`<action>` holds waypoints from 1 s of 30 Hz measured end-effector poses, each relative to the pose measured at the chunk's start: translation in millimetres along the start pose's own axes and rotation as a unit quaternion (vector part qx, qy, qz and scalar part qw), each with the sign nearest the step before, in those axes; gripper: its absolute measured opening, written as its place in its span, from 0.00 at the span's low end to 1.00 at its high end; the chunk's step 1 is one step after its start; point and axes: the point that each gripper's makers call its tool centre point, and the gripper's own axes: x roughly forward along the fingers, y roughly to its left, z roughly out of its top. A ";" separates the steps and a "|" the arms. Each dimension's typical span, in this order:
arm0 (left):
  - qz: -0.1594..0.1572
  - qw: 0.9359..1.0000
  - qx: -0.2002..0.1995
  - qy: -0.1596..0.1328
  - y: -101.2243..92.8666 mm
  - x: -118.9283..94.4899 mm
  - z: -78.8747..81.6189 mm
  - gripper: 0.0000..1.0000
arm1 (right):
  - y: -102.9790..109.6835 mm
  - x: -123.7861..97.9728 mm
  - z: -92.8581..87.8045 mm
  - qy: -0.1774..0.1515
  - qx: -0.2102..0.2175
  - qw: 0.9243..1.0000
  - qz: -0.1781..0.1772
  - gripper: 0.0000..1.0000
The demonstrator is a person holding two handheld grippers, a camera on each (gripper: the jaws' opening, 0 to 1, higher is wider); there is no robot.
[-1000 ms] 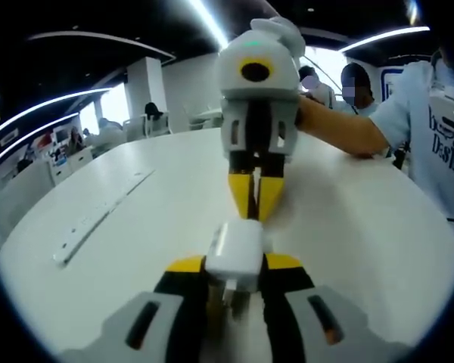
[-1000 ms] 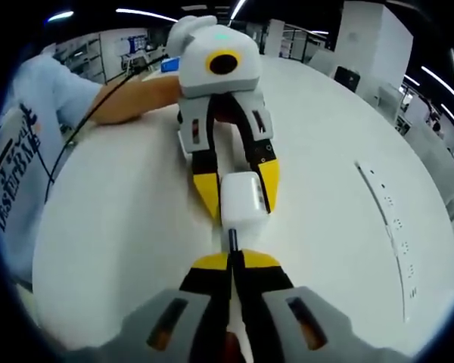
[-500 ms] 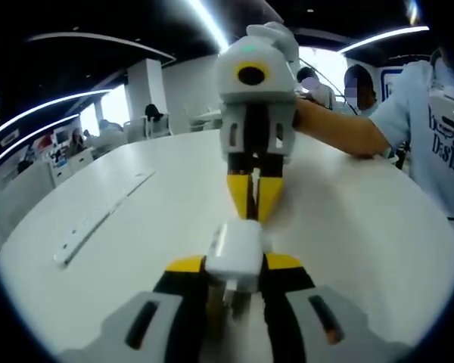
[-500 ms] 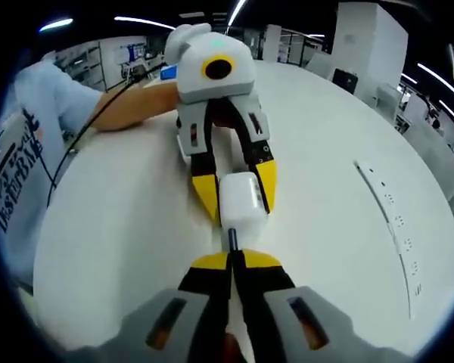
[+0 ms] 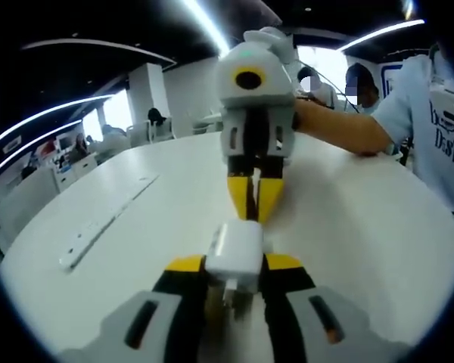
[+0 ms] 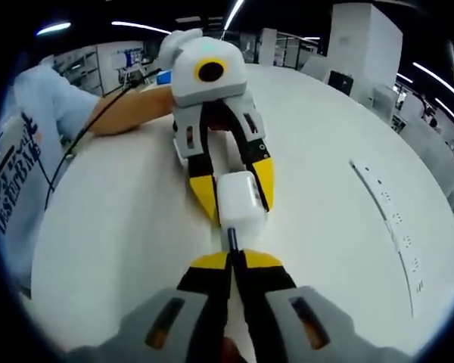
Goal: Plug the desk Type‑C cable into the charger adapter.
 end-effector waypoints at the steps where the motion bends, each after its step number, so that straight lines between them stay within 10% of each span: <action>1: 0.001 1.000 0.000 0.000 0.6 -0.1 -0.1 0.29 | -0.6 -0.1 0.1 -0.001 0.001 1.000 -0.001 0.07; 30: 0.044 0.999 0.003 -0.001 21.2 -4.8 -2.1 0.28 | -24.6 2.7 8.1 -0.029 -0.025 0.997 -0.065 0.09</action>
